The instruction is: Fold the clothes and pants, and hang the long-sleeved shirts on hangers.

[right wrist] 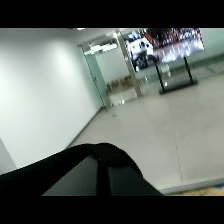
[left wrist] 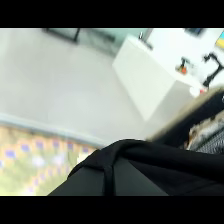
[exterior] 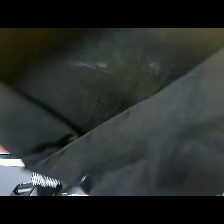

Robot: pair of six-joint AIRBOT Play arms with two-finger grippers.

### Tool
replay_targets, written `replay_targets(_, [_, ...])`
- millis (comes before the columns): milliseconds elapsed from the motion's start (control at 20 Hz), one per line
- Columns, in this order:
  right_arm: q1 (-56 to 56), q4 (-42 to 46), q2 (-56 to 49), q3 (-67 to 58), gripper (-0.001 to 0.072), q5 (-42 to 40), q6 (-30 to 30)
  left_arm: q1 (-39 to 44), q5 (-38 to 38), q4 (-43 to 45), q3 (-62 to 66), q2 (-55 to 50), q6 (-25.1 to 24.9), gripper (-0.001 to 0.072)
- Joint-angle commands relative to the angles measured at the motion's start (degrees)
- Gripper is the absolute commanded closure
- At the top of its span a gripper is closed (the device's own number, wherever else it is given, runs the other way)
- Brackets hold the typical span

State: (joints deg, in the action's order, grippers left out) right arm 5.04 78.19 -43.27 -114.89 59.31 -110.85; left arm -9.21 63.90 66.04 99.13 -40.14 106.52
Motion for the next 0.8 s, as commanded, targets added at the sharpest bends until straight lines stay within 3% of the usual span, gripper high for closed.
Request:
replay_targets(0, [0.0,1.2,-10.2,-0.1,0.0687,10.9,-10.0,0.0,2.9,-6.2,-5.6,-7.6,-2.5,0.0683])
replay_targets(100, [0.0,-2.1,-20.5,-0.1,0.0687,12.1,-9.7,0.8,0.5,-7.4,-8.7,-15.5,-4.2,0.0683])
replay_targets(300, [0.0,-13.3,-42.4,-0.1,0.0657,6.7,-7.4,6.8,-6.8,-7.4,-10.5,-35.4,-6.3,0.0683])
replay_targets(500, [0.0,-26.5,-58.6,-0.1,0.0609,0.7,2.2,11.4,-12.0,-9.0,-10.5,-50.6,-6.0,0.0682])
replay_targets(550, [0.0,-27.4,-60.7,-0.1,0.0532,0.7,3.9,11.8,-12.1,-11.1,-10.5,-53.1,-6.0,0.0668])
replay_targets(600, [0.0,-27.5,-62.1,-0.1,0.0498,1.5,5.6,11.9,-12.0,-13.3,-10.5,-54.8,-6.0,0.0549])
replay_targets(650, [0.1,-27.1,-62.4,-0.1,0.0435,2.6,7.1,11.7,-11.8,-14.5,-10.5,-55.5,-6.1,0.0377])
replay_targets(700, [0.5,-25.6,-62.1,-0.1,0.0285,4.2,8.2,11.3,-11.6,-14.6,-10.5,-55.4,-6.1,0.0191])
replay_targets(750, [1.3,-24.3,-61.4,-0.1,0.0205,6.4,9.4,10.4,-10.6,-14.6,-10.3,-54.9,-6.3,0.0093])
